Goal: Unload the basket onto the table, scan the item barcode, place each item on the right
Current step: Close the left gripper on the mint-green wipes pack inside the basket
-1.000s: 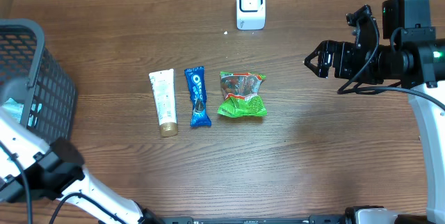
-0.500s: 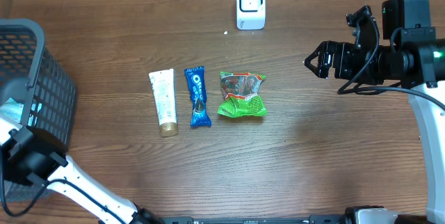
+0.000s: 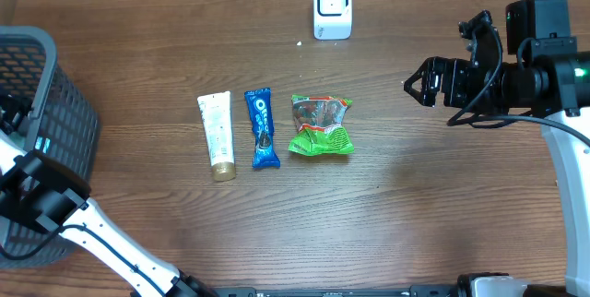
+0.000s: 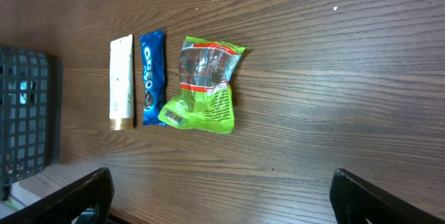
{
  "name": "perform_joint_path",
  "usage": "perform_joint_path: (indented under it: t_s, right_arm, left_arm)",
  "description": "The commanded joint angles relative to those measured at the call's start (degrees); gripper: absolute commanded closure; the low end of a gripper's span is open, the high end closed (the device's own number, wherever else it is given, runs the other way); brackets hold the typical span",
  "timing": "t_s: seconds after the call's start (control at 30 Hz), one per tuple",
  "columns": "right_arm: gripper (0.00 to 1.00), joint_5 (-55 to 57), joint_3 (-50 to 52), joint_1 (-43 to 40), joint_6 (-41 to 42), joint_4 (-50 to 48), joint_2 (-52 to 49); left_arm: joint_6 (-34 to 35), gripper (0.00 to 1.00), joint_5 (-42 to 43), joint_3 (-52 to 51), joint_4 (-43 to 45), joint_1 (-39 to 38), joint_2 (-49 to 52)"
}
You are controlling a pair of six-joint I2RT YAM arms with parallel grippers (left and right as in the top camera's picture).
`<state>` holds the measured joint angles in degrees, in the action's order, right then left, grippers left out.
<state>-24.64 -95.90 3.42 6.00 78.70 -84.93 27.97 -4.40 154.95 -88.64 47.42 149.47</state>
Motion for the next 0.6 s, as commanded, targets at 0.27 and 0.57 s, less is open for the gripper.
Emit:
perform_joint_path:
  t_s: [0.27, 0.57]
  right_arm:
    - [0.00, -0.68, -1.20, 0.15, 0.22, 0.09, -0.02]
    - [0.00, -0.98, -1.18, 0.15, 0.20, 0.09, -0.02]
  left_arm:
    - [-2.27, 0.28, 2.14, 0.00, 1.38, 0.39, 8.26]
    - [-2.29, 0.96, 2.58, 0.02, -0.63, 0.07, 8.44]
